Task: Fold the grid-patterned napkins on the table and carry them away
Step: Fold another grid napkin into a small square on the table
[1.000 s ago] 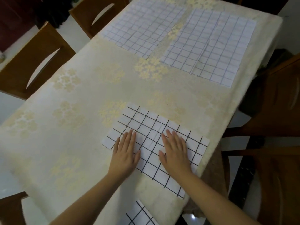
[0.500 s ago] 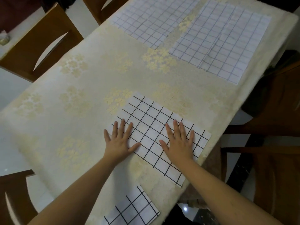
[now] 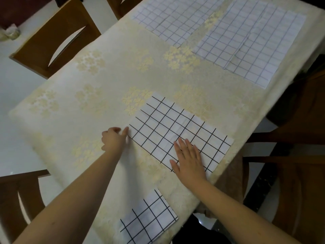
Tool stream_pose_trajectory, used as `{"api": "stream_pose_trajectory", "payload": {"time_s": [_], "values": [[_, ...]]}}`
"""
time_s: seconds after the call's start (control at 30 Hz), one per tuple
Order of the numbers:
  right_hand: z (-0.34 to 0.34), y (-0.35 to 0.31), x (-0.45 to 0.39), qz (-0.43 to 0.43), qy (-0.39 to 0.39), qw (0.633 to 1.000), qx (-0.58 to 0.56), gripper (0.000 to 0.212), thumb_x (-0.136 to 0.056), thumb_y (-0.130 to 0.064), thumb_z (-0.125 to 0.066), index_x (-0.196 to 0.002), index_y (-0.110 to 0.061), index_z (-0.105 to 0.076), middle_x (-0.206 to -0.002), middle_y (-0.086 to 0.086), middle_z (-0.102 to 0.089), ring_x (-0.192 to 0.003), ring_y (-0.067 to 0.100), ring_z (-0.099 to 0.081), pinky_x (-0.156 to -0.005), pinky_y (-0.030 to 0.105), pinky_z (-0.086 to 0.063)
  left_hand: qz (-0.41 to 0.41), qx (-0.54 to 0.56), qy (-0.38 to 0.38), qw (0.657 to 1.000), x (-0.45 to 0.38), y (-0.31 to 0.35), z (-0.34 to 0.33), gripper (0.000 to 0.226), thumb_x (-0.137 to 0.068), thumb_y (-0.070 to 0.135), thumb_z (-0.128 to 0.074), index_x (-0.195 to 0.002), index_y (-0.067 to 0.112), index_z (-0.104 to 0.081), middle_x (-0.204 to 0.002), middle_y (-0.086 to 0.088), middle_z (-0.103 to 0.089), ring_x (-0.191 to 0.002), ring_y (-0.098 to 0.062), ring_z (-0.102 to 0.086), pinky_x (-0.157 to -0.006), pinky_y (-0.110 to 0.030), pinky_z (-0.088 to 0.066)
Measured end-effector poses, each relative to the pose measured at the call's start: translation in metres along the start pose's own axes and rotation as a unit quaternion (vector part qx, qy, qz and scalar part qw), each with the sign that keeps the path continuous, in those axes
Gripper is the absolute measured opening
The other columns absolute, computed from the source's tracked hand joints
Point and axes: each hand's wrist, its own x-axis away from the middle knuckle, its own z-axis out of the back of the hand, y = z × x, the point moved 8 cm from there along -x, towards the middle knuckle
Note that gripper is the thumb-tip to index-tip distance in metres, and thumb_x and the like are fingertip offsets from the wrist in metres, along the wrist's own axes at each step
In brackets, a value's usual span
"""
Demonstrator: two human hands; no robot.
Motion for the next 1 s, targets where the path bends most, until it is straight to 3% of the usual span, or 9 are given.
{"api": "stream_pose_trajectory", "payload": {"time_s": [0.1,0.2,0.33,0.47,0.6,0.8,1.0], "values": [[-0.004,-0.009,0.003,-0.010,-0.007,1.000,-0.009,0.067,-0.098,-0.053,-0.026,-0.152,-0.013,-0.028,-0.159,0.008,-0.028,-0.147,0.026,-0.023,-0.117,0.042,-0.010,0.014,0.008,-0.042,0.999,-0.003,0.004,-0.006,0.046,-0.083,0.053,-0.067,-0.114,0.020,-0.065,-0.127,-0.010,-0.045,-0.112,-0.034,-0.053,-0.100,-0.049,-0.043],[-0.008,-0.013,0.003,-0.008,-0.023,1.000,-0.017,0.069,-0.098,-0.055,-0.020,-0.154,-0.014,-0.024,-0.161,0.007,-0.022,-0.148,0.025,-0.019,-0.121,0.040,-0.008,0.022,0.051,-0.054,0.997,0.000,0.006,-0.009,0.032,-0.084,0.045,-0.068,-0.106,0.020,-0.066,-0.124,-0.008,-0.047,-0.104,-0.032,-0.057,-0.097,-0.047,-0.047],[-0.007,-0.016,0.002,-0.010,-0.036,0.999,-0.030,0.074,-0.095,-0.058,-0.009,-0.156,-0.016,-0.013,-0.164,0.005,-0.007,-0.151,0.023,-0.004,-0.118,0.039,0.002,-0.023,0.163,-0.067,0.984,0.010,0.015,-0.007,0.022,-0.090,0.025,-0.064,-0.106,0.010,-0.060,-0.104,-0.008,-0.062,-0.086,-0.025,-0.059,-0.072,-0.035,-0.046],[-0.006,-0.017,0.002,-0.012,-0.047,0.998,-0.048,0.078,-0.090,-0.061,-0.001,-0.156,-0.019,-0.003,-0.164,0.003,0.001,-0.150,0.021,0.005,-0.117,0.036,0.009,-0.028,0.274,-0.079,0.958,0.022,0.015,0.003,0.035,-0.086,0.021,-0.069,-0.115,0.017,-0.049,-0.106,-0.010,-0.063,-0.083,-0.025,-0.067,-0.080,-0.041,-0.057],[-0.005,-0.021,0.001,-0.024,-0.059,0.995,-0.071,0.073,-0.095,-0.060,-0.011,-0.156,-0.020,0.001,-0.164,0.001,0.004,-0.150,0.018,0.008,-0.118,0.035,0.008,-0.081,0.323,-0.088,0.939,0.036,0.022,0.023,0.040,-0.085,0.018,-0.069,-0.122,0.018,-0.054,-0.099,-0.009,-0.068,-0.077,-0.018,-0.067,-0.084,-0.039,-0.058],[0.002,-0.028,0.002,-0.043,-0.057,0.987,-0.145,0.063,-0.103,-0.046,-0.026,-0.156,-0.020,-0.004,-0.164,-0.002,-0.002,-0.150,0.015,0.004,-0.120,0.035,-0.001,-0.179,0.313,-0.086,0.929,0.068,0.038,0.064,0.019,-0.086,0.022,-0.070,-0.105,0.021,-0.071,-0.089,0.001,-0.073,-0.080,-0.014,-0.068,-0.079,-0.032,-0.056],[0.017,-0.010,0.024,-0.126,-0.004,0.955,-0.270,0.056,-0.104,-0.035,-0.035,-0.155,-0.017,-0.020,-0.162,0.001,-0.017,-0.149,0.016,-0.009,-0.120,0.033,-0.011,-0.261,0.280,-0.123,0.916,0.117,0.059,0.065,0.012,-0.086,0.030,-0.072,-0.092,0.020,-0.075,-0.083,0.004,-0.074,-0.078,-0.009,-0.067,-0.069,-0.024,-0.051]]}}
